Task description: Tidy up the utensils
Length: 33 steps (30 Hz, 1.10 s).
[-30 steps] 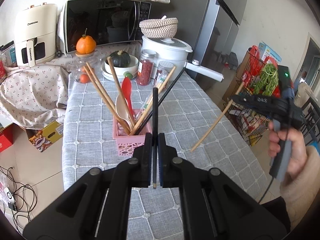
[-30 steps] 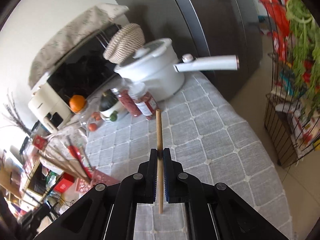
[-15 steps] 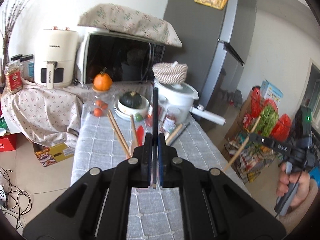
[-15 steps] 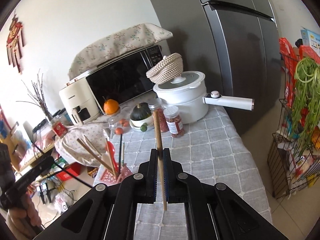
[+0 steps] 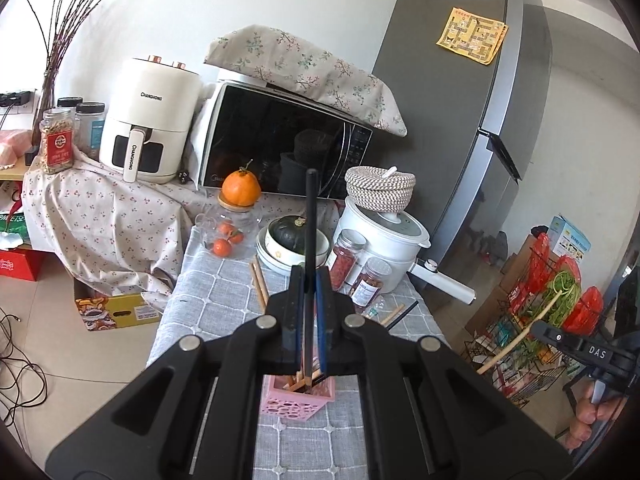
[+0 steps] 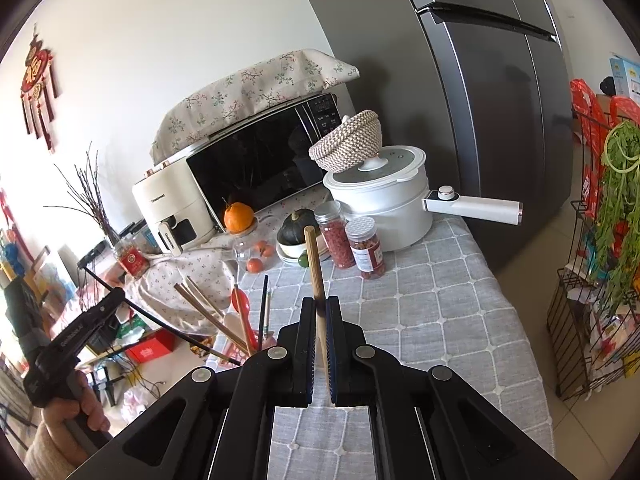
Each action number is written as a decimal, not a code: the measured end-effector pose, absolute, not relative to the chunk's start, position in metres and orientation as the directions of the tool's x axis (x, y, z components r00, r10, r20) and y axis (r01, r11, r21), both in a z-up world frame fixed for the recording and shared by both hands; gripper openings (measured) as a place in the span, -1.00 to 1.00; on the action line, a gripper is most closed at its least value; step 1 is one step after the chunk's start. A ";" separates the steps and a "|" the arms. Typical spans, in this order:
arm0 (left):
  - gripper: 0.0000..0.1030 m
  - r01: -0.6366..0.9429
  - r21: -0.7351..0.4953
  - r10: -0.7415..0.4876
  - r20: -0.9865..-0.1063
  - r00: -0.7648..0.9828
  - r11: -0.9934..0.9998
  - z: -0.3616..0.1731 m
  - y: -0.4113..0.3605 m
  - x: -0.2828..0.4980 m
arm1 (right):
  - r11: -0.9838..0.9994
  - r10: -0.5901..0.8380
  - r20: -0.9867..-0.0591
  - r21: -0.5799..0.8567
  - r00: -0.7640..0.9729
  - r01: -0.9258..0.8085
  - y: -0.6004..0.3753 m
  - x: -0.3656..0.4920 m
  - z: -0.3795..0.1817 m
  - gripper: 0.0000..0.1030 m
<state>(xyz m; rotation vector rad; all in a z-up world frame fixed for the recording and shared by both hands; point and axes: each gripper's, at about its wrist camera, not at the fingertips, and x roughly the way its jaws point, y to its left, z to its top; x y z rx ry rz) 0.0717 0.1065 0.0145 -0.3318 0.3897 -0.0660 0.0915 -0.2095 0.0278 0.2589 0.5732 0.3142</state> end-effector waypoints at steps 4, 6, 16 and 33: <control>-0.88 -0.015 -0.319 -0.118 -0.391 0.913 0.948 0.009 0.102 0.080 | 0.918 0.364 -0.487 0.332 0.794 -0.217 -0.211 0.092 0.027 -0.91; -0.88 -0.040 -0.295 -0.088 -0.407 0.909 0.955 0.006 0.100 0.083 | 0.918 0.363 -0.488 0.331 0.794 -0.217 -0.211 0.092 0.027 -0.91; -0.88 -0.052 -0.329 -0.111 -0.458 0.882 0.943 -0.008 0.101 0.098 | 0.917 0.366 -0.495 0.336 0.788 -0.215 -0.212 0.093 0.026 -0.91; -0.74 -0.086 -0.355 -0.127 -0.535 0.835 0.931 -0.048 0.105 0.133 | 0.873 0.446 -0.444 0.406 0.777 -0.269 -0.203 0.090 0.029 -0.91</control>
